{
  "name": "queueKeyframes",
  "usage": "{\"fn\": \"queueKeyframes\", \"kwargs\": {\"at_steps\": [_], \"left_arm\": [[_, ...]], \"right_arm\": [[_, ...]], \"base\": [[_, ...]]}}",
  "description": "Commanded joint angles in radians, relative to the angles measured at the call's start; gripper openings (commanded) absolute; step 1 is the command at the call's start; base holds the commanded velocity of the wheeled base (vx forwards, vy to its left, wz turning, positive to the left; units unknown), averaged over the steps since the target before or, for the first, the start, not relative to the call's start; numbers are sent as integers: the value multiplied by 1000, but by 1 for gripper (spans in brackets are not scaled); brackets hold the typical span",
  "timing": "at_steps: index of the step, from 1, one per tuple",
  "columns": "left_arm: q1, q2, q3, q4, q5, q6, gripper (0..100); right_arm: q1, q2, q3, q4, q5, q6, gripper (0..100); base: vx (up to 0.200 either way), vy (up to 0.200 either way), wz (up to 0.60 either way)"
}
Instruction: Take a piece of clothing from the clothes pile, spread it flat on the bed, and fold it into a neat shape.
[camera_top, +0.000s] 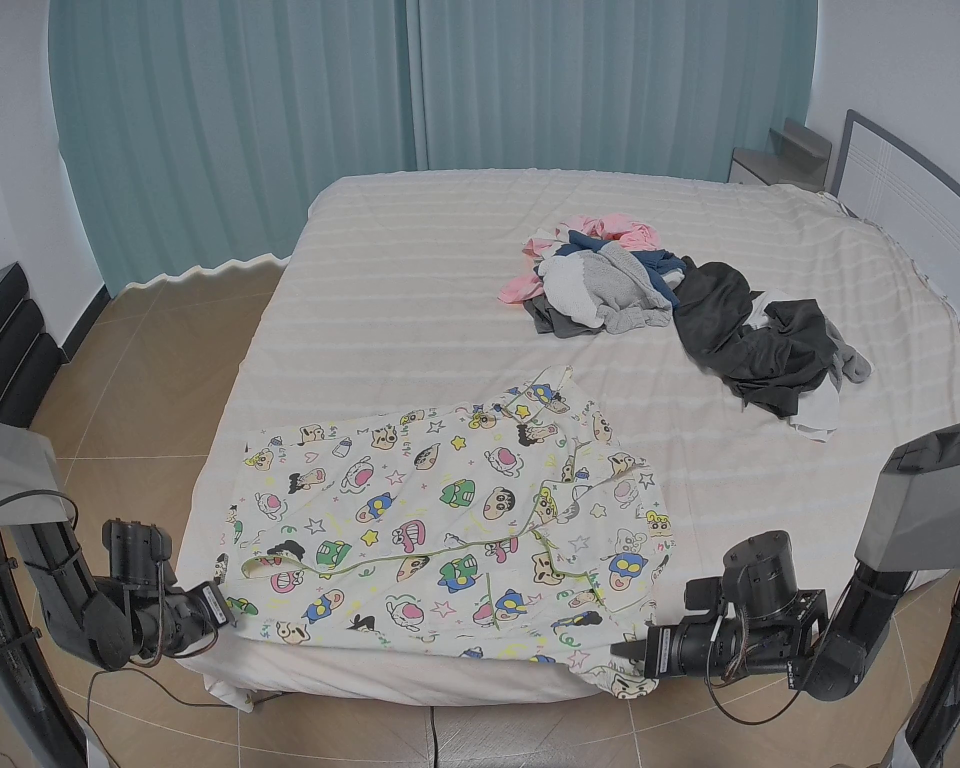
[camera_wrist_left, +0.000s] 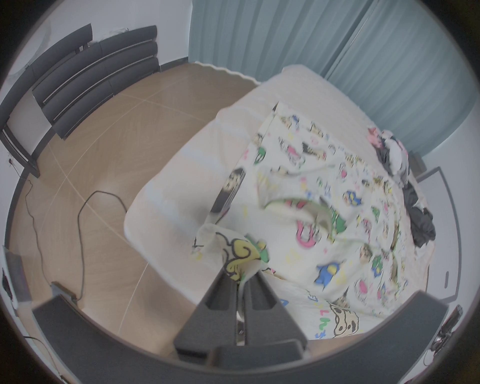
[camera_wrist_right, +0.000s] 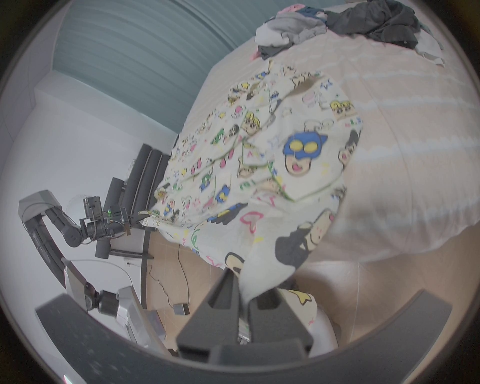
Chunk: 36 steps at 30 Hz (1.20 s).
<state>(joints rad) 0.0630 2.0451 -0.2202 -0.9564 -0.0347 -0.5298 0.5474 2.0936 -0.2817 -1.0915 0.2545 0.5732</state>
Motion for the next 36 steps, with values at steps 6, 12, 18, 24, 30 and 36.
{"fn": "queueKeyframes", "kwargs": {"at_steps": [6,12,18,24,30,36], "left_arm": [[-2,63,-288,62,35,-41,0],[-2,161,-467,140,52,-41,0],[-2,228,-590,228,52,-41,0],[-2,267,-665,272,52,-41,0],[-3,322,-777,340,52,-41,100],[0,305,-823,419,56,-41,100]], "right_arm": [[-86,46,-202,1,-21,17,0],[-103,154,-326,-4,-66,17,0],[-104,227,-430,2,-84,14,0],[-121,267,-491,7,-92,13,0],[-147,289,-524,-1,-90,13,100],[-158,220,-491,-4,-109,19,100]], "base": [[0,0,0],[0,0,0],[0,0,0],[0,0,0],[0,0,0],[0,0,0]]}}
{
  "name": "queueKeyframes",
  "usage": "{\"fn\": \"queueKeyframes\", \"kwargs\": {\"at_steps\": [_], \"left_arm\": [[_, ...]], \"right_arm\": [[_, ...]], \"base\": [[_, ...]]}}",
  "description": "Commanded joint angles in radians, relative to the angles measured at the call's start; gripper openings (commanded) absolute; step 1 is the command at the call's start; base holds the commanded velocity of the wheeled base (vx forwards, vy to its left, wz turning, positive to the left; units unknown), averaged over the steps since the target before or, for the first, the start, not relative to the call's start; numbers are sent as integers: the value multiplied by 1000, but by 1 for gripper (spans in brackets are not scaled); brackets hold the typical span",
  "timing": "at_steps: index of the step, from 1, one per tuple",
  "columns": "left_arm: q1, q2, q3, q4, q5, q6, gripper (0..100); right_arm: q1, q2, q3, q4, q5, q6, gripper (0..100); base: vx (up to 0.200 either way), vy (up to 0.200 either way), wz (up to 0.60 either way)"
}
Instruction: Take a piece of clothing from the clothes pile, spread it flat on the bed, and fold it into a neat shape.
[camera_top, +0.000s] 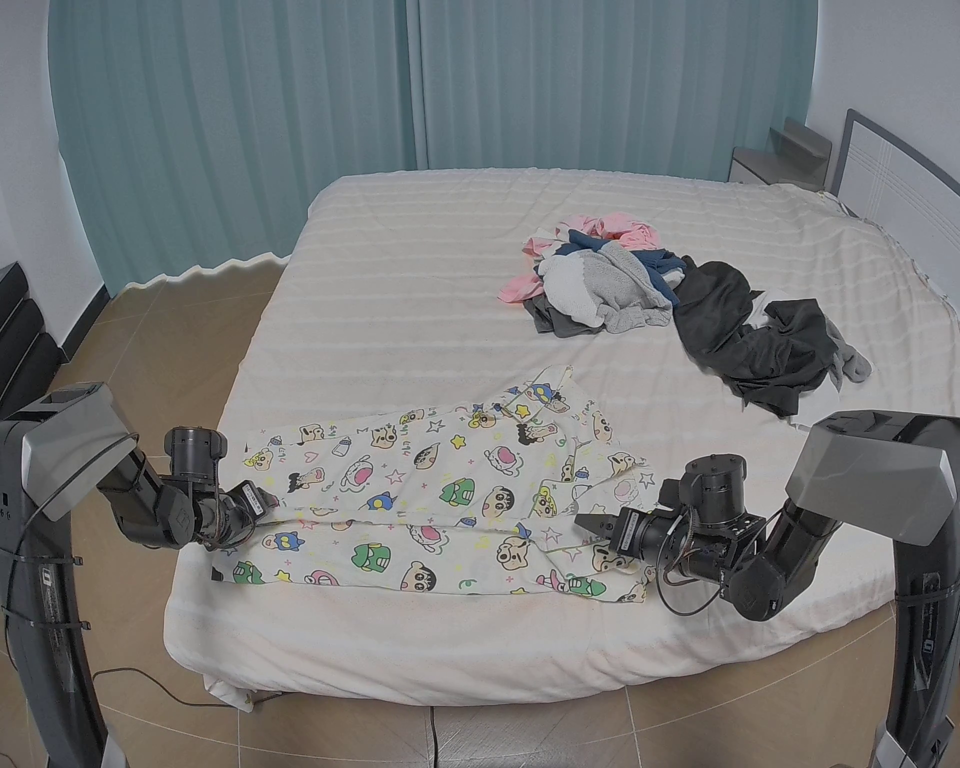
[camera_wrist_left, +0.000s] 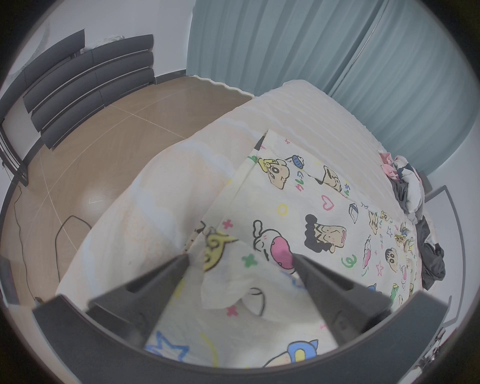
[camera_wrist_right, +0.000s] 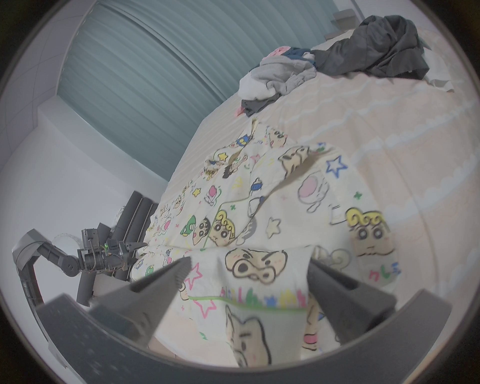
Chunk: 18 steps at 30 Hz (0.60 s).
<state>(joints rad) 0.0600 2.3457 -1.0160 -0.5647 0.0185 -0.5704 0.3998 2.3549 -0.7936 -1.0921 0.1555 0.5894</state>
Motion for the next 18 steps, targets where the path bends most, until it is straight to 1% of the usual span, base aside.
{"fn": "queueKeyframes", "kwargs": {"at_steps": [1,3,5,6,8,11,13,14,15,16,18], "left_arm": [[6,-46,-12,69,9,-8,100],[7,-117,28,100,17,-52,100],[9,-214,66,114,9,-118,100],[9,-253,86,117,4,-138,100],[17,-335,131,129,-8,-146,100],[17,-422,181,147,-43,-152,100],[18,-445,195,147,-57,-154,100],[27,-474,209,147,-72,-170,100],[29,-476,209,147,-74,-174,100],[31,-493,218,141,-86,-224,100],[31,-494,218,141,-88,-229,100]], "right_arm": [[-7,-86,68,-5,-37,3,100],[-4,-134,119,-17,-67,4,100],[-7,-183,197,-55,-103,10,100],[-9,-204,237,-83,-119,26,100],[-6,-256,320,-164,-143,79,100],[1,-342,470,-233,-146,141,100],[1,-364,514,-241,-142,152,100],[1,-385,571,-252,-142,167,100],[1,-387,576,-252,-142,168,100],[1,-396,599,-270,-145,184,100],[1,-398,600,-272,-145,185,100]], "base": [[0,0,0],[0,0,0],[0,0,0],[0,0,0],[0,0,0],[0,0,0],[0,0,0],[0,0,0],[0,0,0],[0,0,0],[0,0,0]]}}
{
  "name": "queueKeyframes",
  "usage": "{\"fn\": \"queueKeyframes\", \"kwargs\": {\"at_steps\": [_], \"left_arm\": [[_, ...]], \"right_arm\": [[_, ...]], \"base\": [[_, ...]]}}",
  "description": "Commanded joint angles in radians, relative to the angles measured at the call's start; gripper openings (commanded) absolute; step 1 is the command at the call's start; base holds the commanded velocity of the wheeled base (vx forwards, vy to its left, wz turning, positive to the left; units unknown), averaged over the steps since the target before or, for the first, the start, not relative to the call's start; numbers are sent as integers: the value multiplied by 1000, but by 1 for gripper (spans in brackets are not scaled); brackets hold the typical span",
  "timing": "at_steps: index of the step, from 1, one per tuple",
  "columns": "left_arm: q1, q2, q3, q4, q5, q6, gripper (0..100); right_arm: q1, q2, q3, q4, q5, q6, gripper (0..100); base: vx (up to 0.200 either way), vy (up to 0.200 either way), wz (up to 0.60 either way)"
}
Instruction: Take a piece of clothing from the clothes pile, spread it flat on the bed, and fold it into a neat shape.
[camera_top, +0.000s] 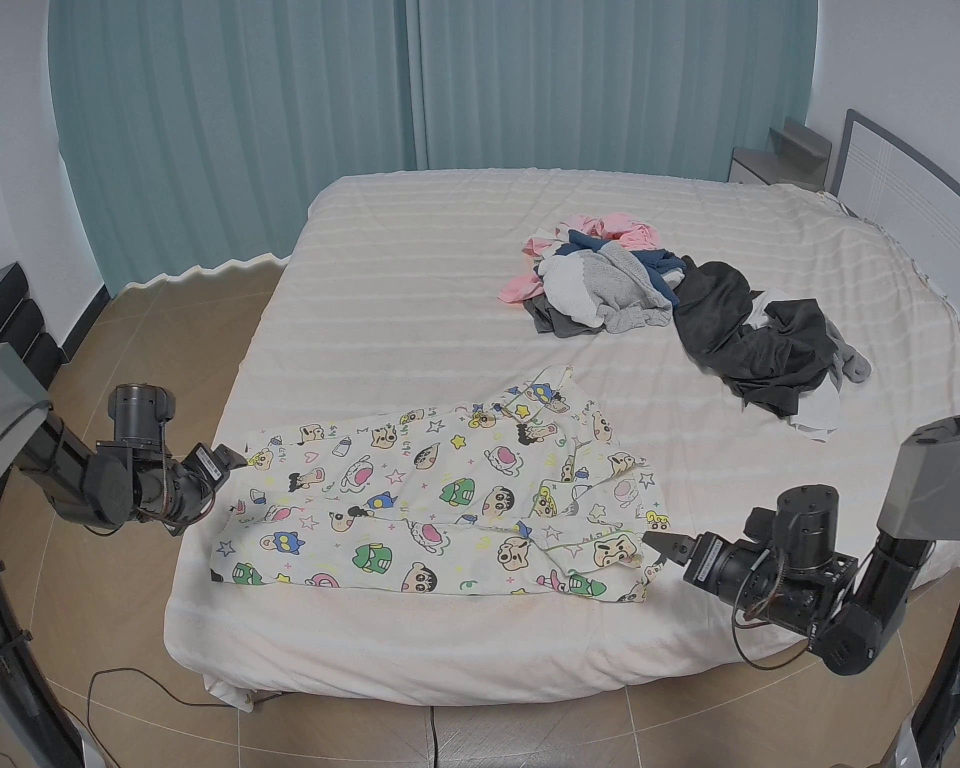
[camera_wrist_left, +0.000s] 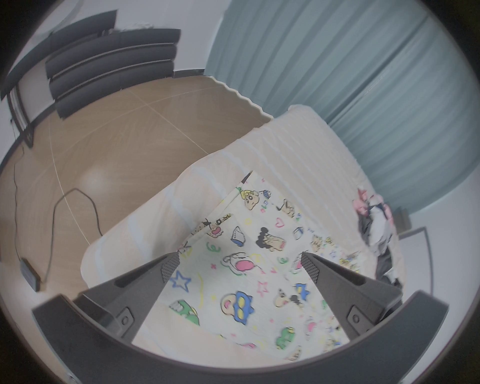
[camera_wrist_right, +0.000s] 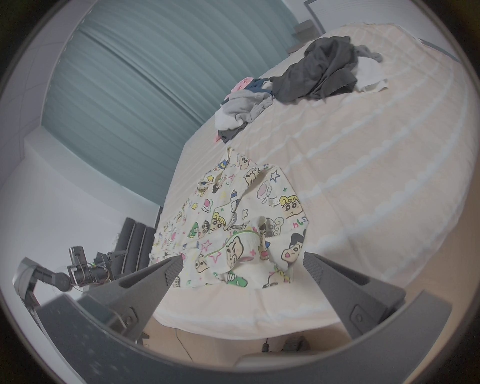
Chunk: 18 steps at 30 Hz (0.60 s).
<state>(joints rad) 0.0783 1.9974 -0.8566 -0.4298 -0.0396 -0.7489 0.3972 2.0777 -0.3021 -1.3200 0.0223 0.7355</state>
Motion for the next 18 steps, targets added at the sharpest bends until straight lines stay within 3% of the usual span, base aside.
{"fn": "queueKeyframes", "kwargs": {"at_steps": [1,3,10,13,18], "left_arm": [[14,-154,60,6,-72,-98,100],[17,-154,65,8,-102,-98,100],[43,-197,149,5,-149,-99,100],[77,-282,258,3,-174,-101,100],[141,-424,367,3,-315,-99,100]], "right_arm": [[12,-126,110,-65,-9,51,100],[40,-122,97,-65,-9,53,100],[146,-70,31,-53,4,140,100],[178,9,23,-28,4,170,100],[201,88,9,-25,4,272,100]], "base": [[0,0,0],[0,0,0],[200,0,0],[200,0,0],[200,0,0]]}}
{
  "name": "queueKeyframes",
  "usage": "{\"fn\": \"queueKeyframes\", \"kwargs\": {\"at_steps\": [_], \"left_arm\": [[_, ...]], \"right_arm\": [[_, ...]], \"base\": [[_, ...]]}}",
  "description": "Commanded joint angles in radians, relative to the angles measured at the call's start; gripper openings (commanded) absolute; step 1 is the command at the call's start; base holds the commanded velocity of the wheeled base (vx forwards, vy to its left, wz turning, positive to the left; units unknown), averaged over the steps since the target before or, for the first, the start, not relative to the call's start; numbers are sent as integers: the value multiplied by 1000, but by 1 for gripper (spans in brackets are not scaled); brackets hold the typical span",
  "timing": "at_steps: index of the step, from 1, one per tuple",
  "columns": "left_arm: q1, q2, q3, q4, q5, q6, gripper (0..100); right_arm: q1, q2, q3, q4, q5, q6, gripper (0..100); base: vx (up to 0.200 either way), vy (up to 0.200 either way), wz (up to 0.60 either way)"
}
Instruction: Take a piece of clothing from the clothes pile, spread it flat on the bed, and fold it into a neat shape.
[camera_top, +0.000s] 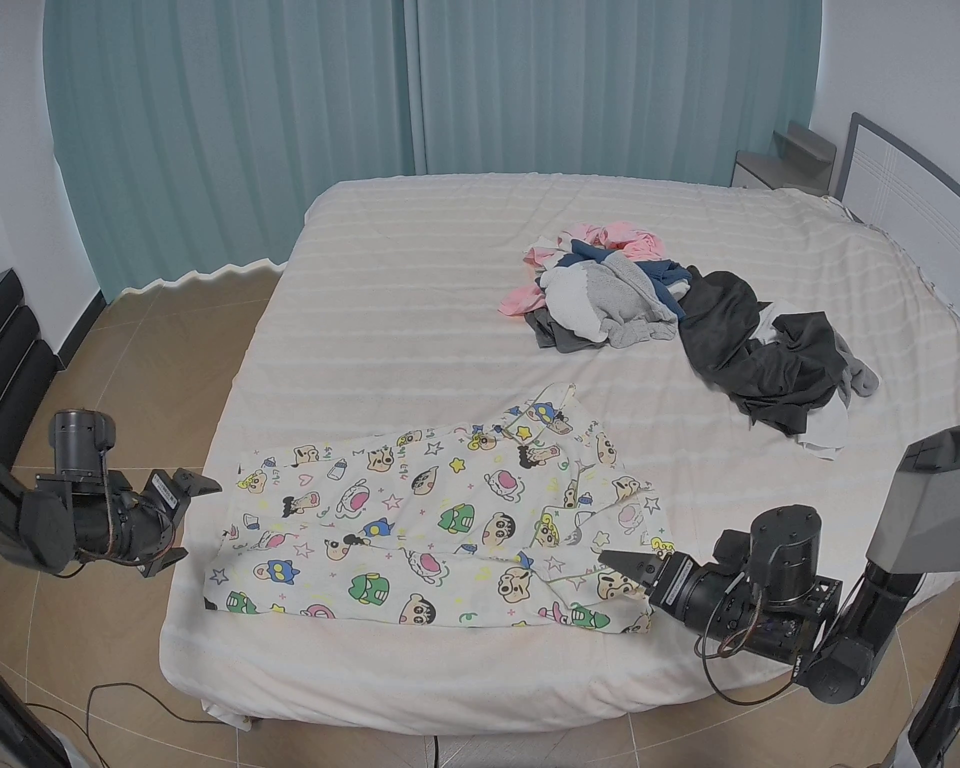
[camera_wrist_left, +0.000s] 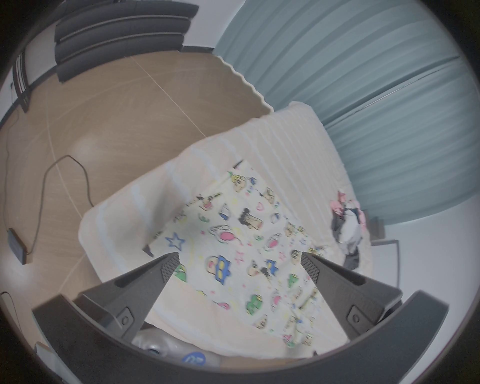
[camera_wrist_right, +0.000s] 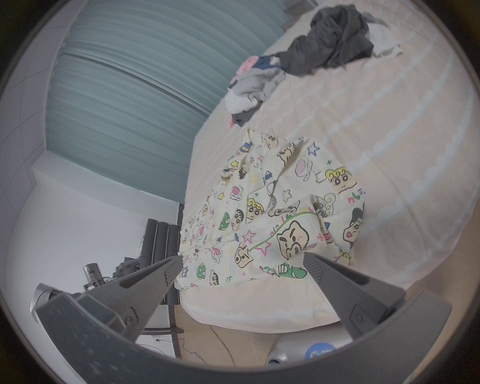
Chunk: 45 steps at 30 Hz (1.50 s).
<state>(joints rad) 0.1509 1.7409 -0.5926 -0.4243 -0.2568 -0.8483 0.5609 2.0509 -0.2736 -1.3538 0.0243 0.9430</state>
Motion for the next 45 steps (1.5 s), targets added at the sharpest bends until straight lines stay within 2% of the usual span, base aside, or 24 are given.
{"fn": "queueKeyframes", "kwargs": {"at_steps": [1,2,6,9,12,16,20,30,45], "left_arm": [[72,-173,105,-2,-107,-2,100],[82,-204,106,-1,-145,2,100],[84,-257,119,-1,-154,8,100],[84,-267,138,-4,-159,11,100],[85,-248,137,-4,-159,18,100],[92,-196,132,-18,-153,21,100],[98,-156,137,-64,-151,21,100],[113,-121,140,-97,-151,21,100],[121,-60,140,-139,-142,21,100]], "right_arm": [[37,118,-19,9,2,65,100],[37,126,-22,9,-6,66,100],[47,121,-19,12,-6,65,100],[85,124,-21,24,-6,65,100],[134,97,-13,71,-15,68,100],[131,-38,-10,159,-26,66,100],[146,-87,-21,265,-20,71,100],[192,51,-38,297,-21,142,100],[225,118,-102,297,-30,161,100]], "base": [[200,0,0],[200,0,0],[200,0,0],[0,0,0],[0,0,0],[0,0,0],[0,0,0],[0,0,0],[0,0,0]]}}
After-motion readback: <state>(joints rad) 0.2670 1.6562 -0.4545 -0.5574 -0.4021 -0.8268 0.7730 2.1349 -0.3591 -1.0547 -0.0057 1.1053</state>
